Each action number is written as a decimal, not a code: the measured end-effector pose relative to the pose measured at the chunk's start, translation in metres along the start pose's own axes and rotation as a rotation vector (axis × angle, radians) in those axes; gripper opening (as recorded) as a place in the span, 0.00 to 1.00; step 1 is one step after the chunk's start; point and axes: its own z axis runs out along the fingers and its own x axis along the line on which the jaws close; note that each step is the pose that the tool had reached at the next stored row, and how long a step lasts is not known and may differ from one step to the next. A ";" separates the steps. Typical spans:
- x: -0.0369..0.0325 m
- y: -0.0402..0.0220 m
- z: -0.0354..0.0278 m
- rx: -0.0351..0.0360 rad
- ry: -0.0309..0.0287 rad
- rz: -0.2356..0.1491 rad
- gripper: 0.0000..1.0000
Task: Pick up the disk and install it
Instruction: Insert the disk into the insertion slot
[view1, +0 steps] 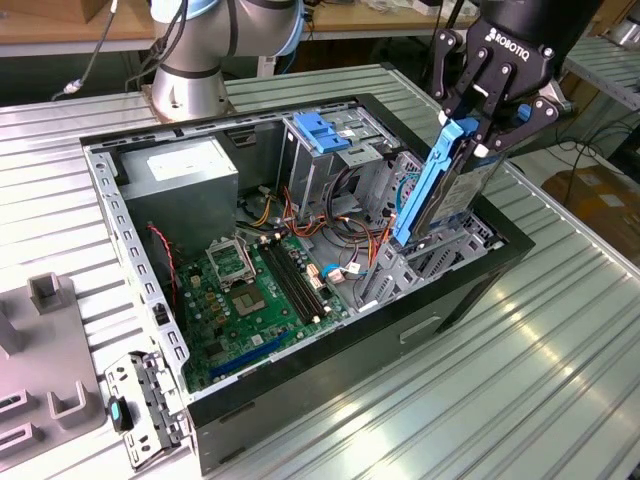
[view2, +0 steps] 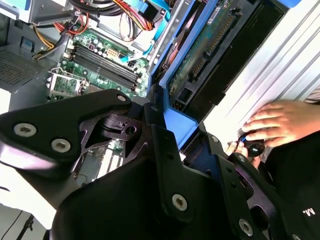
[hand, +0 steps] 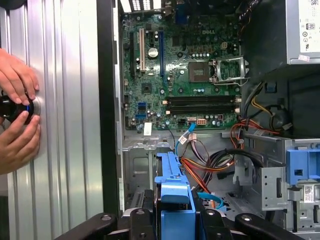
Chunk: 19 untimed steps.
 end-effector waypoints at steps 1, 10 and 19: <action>0.0000 0.0000 0.0008 0.0000 0.0000 0.000 0.37; 0.0000 0.0000 0.0037 0.0000 -0.0002 0.000 0.37; -0.0001 0.0009 0.0059 0.0000 -0.0001 0.000 0.37</action>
